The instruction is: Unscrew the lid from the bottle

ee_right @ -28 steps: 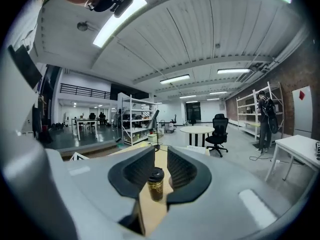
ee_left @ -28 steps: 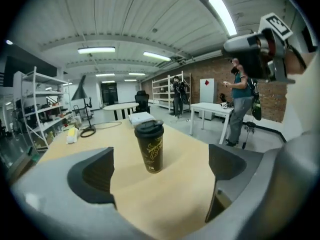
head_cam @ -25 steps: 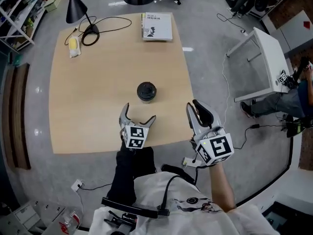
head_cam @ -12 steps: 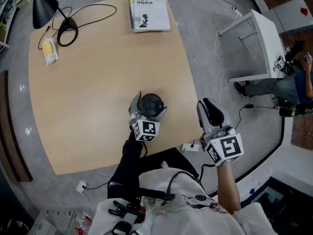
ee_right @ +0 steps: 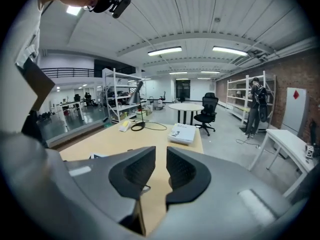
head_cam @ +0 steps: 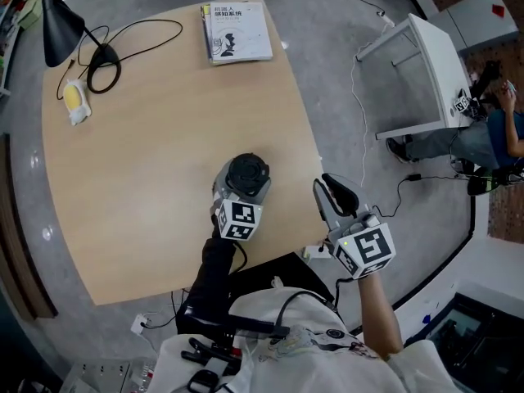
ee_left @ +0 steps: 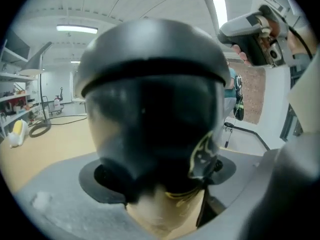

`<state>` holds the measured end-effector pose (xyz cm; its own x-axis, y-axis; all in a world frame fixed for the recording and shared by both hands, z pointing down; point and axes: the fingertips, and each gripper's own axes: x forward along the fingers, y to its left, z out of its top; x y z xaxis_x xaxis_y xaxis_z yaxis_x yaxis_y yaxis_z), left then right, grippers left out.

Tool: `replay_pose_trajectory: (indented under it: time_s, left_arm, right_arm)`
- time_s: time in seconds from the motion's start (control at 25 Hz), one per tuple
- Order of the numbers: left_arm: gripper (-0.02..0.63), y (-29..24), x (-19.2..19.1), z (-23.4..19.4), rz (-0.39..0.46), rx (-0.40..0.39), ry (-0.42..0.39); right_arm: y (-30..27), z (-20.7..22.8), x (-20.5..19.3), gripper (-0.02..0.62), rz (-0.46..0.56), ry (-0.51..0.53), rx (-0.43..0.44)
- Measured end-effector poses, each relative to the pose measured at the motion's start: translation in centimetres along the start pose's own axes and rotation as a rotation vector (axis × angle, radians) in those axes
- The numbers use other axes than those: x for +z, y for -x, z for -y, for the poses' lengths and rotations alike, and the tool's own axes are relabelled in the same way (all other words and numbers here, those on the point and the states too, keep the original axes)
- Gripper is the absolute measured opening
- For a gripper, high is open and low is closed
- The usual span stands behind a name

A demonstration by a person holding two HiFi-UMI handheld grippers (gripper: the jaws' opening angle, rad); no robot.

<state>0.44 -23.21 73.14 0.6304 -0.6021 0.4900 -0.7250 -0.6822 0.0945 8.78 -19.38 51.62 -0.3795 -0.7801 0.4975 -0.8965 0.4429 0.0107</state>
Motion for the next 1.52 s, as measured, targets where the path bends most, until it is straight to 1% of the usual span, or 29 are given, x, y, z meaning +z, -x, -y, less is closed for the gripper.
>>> replay_pose_trajectory:
  time_s: [0.04,0.08,0.12,0.2,0.24,0.28,0.32,0.36,0.44,0.52,0.56,0.64,0.8,0.88,1.12,1.2,1.28,1.32,1.36,1.4,1.44,1.48,1.52]
  left_arm:
    - [0.43,0.5,0.9,0.4,0.013,-0.01,0.0]
    - [0.428,1.1,2.2,0.8,0.03,-0.022,-0.01]
    - [0.428,1.9,3.7,1.4,0.051,-0.034,-0.028]
    - [0.428,3.9,7.2,2.7,0.102,-0.06,-0.06]
    - [0.426,4.9,9.0,3.5,0.13,-0.071,-0.068]
    - [0.426,5.9,10.7,4.3,0.155,-0.082,-0.077]
    - [0.425,6.9,12.2,5.3,0.172,-0.094,-0.092]
    - [0.422,7.8,13.6,6.5,0.181,-0.107,-0.114]
    - [0.42,9.4,15.9,9.2,0.184,-0.139,-0.169]
    - [0.42,10.9,17.6,11.9,0.178,-0.169,-0.21]
    - [0.42,11.6,18.4,13.1,0.176,-0.178,-0.22]
    - [0.422,12.6,19.7,14.5,0.179,-0.178,-0.223]
    - [0.425,13.9,21.3,15.5,0.185,-0.139,-0.234]
    - [0.428,14.4,22.4,15.8,0.204,-0.146,-0.238]
    - [0.434,16.5,25.4,16.5,0.254,-0.233,-0.287]
    - [0.436,17.5,26.1,16.7,0.264,-0.288,-0.291]
    - [0.437,18.6,26.3,16.6,0.268,-0.347,-0.282]
    - [0.436,19.0,26.2,16.1,0.272,-0.353,-0.271]
    - [0.428,19.4,26.2,15.3,0.277,-0.336,-0.258]
    - [0.426,19.7,26.3,14.2,0.283,-0.299,-0.248]
    - [0.426,19.9,26.6,13.0,0.284,-0.249,-0.245]
    - [0.426,19.9,26.8,12.0,0.277,-0.196,-0.254]
    - [0.426,19.8,27.0,11.3,0.261,-0.151,-0.275]
  right_arm:
    - [-0.2,-0.8,0.2,0.076,0.008,0.023,0.058]
    - [-0.4,-1.7,0.6,0.098,0.017,0.052,0.132]
    - [-0.6,-2.9,1.1,0.145,0.021,0.083,0.218]
    - [-0.7,-5.8,2.2,0.325,0.006,0.153,0.405]
    - [-0.5,-7.1,2.8,0.396,-0.008,0.194,0.488]
    - [-0.2,-8.1,3.4,0.439,-0.009,0.24,0.557]
    - [0.4,-8.8,4.2,0.461,0.007,0.281,0.617]
    - [1.2,-9.1,5.1,0.469,0.032,0.313,0.672]
    - [3.6,-9.6,6.5,0.469,0.059,0.372,0.787]
    - [6.2,-10.0,7.0,0.467,0.064,0.455,0.899]
    - [7.5,-10.2,7.3,0.46,0.077,0.49,0.948]
    - [9.5,-10.2,8.2,0.459,0.119,0.523,1.025]
    - [12.1,-10.0,9.7,0.457,0.198,0.538,1.119]
    - [12.9,-10.0,10.5,0.457,0.226,0.542,1.171]
    - [15.1,-10.4,13.3,0.451,0.258,0.571,1.316]
    - [15.7,-10.7,14.2,0.446,0.258,0.545,1.378]
    - [15.9,-11.3,14.9,0.43,0.233,0.51,1.426]
    - [15.5,-11.7,15.1,0.426,0.214,0.508,1.422]
    - [14.9,-12.1,15.3,0.426,0.201,0.51,1.392]
    - [14.3,-12.5,15.7,0.426,0.201,0.5,1.337]
    - [13.7,-12.7,16.2,0.439,0.212,0.469,1.267]
    - [13.3,-12.8,16.8,0.433,0.228,0.426,1.194]
    - [13.0,-12.9,17.3,0.454,0.239,0.391,1.131]
